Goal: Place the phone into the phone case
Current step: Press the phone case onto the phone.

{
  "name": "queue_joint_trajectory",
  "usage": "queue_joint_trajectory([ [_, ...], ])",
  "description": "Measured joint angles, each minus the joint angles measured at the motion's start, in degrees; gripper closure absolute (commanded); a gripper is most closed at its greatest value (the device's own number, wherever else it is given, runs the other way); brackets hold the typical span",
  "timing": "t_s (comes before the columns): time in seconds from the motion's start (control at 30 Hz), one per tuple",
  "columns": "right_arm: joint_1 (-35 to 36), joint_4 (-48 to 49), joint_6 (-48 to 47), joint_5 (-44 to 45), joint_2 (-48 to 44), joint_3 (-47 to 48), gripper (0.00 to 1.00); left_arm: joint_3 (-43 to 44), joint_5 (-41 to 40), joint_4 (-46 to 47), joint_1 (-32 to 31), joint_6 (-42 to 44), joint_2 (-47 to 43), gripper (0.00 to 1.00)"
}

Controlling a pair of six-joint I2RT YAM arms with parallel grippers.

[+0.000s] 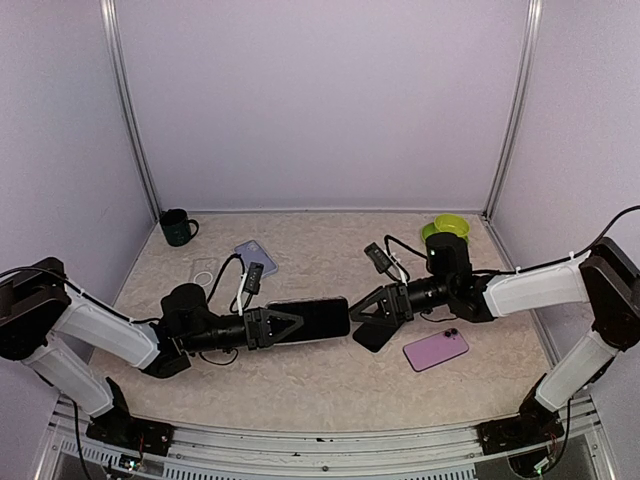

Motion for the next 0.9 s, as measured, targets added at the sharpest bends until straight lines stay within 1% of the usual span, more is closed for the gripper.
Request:
queue_joint_trajectory([
  [0.27,0.0,2.5,0.6,-1.9,0.0,-0.2,0.35,0.1,2.6,4.1,-0.5,-0.4,0.1,1.00],
  [0.67,0.0,9.4,4.3,-6.7,0.0,-1.9,0.50,1.2,5.1,7.7,-1.5,-1.3,3.1,1.00],
  [0.9,0.0,13.3,6.6,-9.3,0.0,-2.0,0.55,1.9,6.1,8.5,-1.5,-1.7,3.7,1.00],
])
